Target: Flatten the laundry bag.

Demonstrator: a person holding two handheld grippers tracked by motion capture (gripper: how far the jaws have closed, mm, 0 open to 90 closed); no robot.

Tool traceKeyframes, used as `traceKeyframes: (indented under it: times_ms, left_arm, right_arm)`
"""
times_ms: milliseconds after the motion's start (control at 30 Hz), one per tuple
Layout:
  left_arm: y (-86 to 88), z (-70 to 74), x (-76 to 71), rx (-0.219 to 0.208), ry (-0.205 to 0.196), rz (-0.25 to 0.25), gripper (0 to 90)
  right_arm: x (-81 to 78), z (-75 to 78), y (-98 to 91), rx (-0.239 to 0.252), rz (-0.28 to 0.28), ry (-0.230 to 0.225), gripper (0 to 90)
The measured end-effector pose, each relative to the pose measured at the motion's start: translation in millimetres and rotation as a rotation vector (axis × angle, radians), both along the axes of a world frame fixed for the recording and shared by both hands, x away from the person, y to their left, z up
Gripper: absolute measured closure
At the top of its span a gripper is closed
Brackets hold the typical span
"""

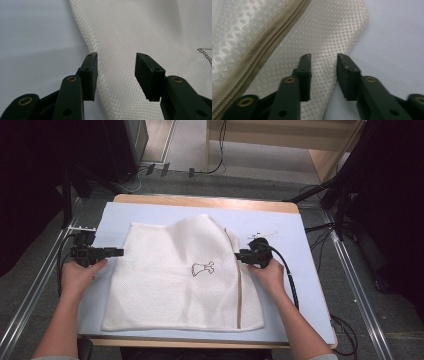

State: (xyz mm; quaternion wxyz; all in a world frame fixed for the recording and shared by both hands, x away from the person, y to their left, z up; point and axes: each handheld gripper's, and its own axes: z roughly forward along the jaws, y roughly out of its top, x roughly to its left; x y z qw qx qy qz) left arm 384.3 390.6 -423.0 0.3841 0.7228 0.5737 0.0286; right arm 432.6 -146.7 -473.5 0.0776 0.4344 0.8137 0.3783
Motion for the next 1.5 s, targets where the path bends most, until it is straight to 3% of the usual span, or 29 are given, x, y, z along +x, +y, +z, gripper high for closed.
traceKeyframes:
  times_ms: [33, 67, 100, 233, 300, 433, 533, 600, 700, 933, 1033, 1067, 1167, 1233, 1333, 1433, 1500]
  left_arm:
    - [0.2, -0.7, 0.1, 0.003, 0.002, 0.001, 54.3]
    - [0.4, -1.1, 0.2, 0.002, 0.006, -0.001, 54.3]
    - [0.5, -1.5, 0.2, 0.003, 0.008, -0.002, 54.4]
    - [0.1, -2.0, 0.5, 0.001, 0.008, -0.005, 54.4]
    - [-0.3, -2.3, 1.3, 0.0, 0.008, -0.007, 54.7]
    - [-3.3, -3.1, 2.9, 0.0, 0.01, -0.012, 54.7]
    - [-7.0, -4.1, 5.6, 0.007, 0.014, -0.022, 54.6]
    - [-10.0, -5.5, 7.8, 0.01, 0.016, -0.029, 54.6]
    - [-14.1, -8.0, 11.9, 0.019, 0.027, -0.04, 54.6]
    - [-20.2, -13.2, 19.1, 0.038, 0.039, -0.054, 54.4]
    - [-19.0, -16.0, 20.4, 0.043, 0.05, -0.045, 54.5]
    - [-18.9, -15.8, 20.3, 0.046, 0.047, -0.044, 54.7]
    - [-20.1, -12.1, 17.2, 0.054, 0.033, -0.051, 54.7]
    - [-21.0, -9.9, 14.3, 0.063, 0.026, -0.058, 54.6]
    - [-21.3, -5.9, 2.6, 0.051, 0.003, -0.056, 54.4]
    - [-23.3, -1.9, -10.8, 0.073, -0.005, -0.057, 54.4]
    - [-23.7, 0.2, -21.0, 0.087, -0.006, -0.055, 54.3]
  right_arm:
    - [-1.7, 0.7, 3.2, -0.035, 0.009, -0.021, 76.2]
    - [-2.8, 2.0, 5.9, -0.057, 0.021, -0.022, 88.5]
    - [-2.9, 2.5, 6.4, -0.056, 0.024, -0.019, 89.8]
    - [-3.3, 15.4, -0.8, -0.098, 0.016, -0.016, 90.0]
    - [-4.6, 23.1, -11.2, -0.096, -0.001, -0.042, 90.0]
    - [-9.9, 33.4, -27.1, -0.09, -0.042, -0.049, 90.0]
    - [-24.0, 40.2, -44.4, -0.086, -0.073, -0.056, 90.0]
    - [-27.8, 39.3, -47.8, -0.098, -0.077, -0.056, 89.9]
    - [-39.4, 24.6, -57.2, -0.113, -0.077, -0.03, 88.7]
    - [-33.1, 7.0, -52.0, -0.146, -0.06, -0.011, 88.3]
    - [-30.1, 5.5, -52.5, -0.123, -0.067, -0.013, 87.0]
    - [-28.8, 7.2, -53.7, -0.093, -0.086, -0.004, 81.6]
    - [-27.7, 13.8, -56.9, -0.046, -0.09, -0.049, 73.8]
    - [-27.0, 15.4, -57.6, -0.034, -0.091, -0.054, 71.3]
    - [-21.8, 21.4, -58.5, -0.016, -0.105, -0.087, 65.4]
    - [-15.6, 19.9, -62.9, 0.02, -0.132, -0.104, 61.4]
    - [-12.2, 19.6, -63.9, 0.019, -0.135, -0.086, 60.7]
